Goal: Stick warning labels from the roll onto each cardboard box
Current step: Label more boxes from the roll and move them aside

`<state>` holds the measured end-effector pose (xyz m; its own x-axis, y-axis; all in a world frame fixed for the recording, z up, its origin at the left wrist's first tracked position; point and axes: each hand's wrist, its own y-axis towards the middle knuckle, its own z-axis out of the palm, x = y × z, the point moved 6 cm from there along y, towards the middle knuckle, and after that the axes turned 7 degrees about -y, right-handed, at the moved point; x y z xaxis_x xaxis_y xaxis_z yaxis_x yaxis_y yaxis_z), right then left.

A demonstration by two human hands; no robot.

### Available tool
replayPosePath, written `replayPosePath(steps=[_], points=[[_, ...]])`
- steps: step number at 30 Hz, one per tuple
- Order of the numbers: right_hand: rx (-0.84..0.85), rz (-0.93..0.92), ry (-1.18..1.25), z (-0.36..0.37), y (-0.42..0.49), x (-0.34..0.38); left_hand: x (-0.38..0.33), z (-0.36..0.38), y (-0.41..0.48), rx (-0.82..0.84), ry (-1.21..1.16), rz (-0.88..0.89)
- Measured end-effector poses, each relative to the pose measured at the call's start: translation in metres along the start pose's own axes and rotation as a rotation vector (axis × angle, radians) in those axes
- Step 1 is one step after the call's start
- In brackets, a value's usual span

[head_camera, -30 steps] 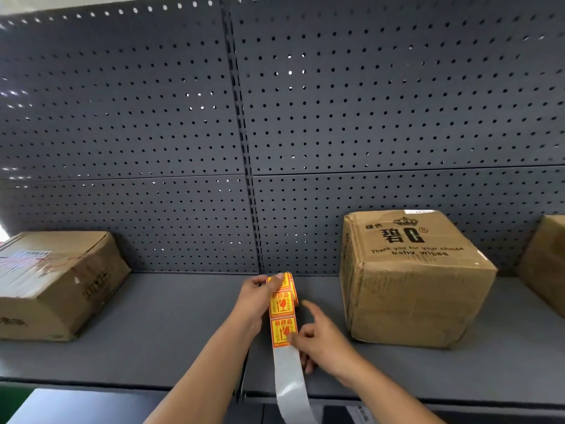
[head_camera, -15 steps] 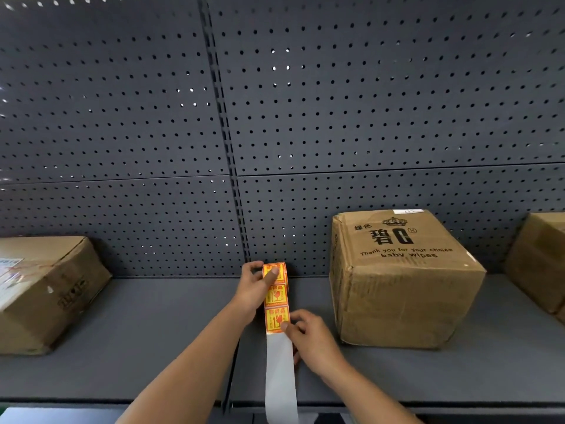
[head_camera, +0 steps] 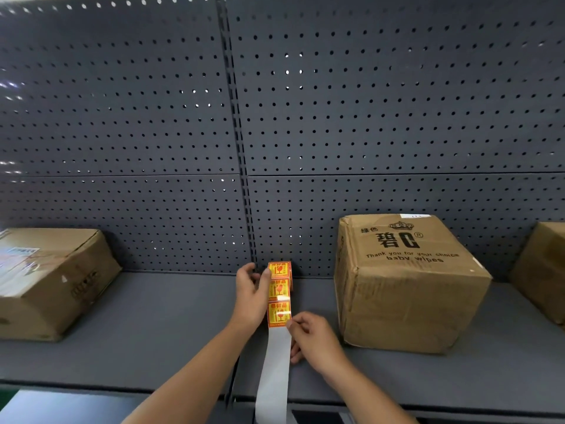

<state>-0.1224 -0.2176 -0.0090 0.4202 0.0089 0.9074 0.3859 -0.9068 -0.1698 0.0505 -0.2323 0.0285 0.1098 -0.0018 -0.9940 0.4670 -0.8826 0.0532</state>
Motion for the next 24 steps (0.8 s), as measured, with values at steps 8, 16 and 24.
replayPosePath(steps=[8, 16, 24], points=[[0.008, -0.031, 0.049, 0.002, -0.005, 0.007, -0.012, -0.013, -0.066, 0.042, 0.28, 0.321], [0.03, -0.125, 0.128, 0.0, -0.012, 0.023, -0.014, -0.018, -0.087, 0.151, 0.378, 0.38], [0.072, -0.175, 0.183, -0.001, -0.016, 0.031, -0.017, -0.02, -0.092, 0.079, 0.425, 0.403]])
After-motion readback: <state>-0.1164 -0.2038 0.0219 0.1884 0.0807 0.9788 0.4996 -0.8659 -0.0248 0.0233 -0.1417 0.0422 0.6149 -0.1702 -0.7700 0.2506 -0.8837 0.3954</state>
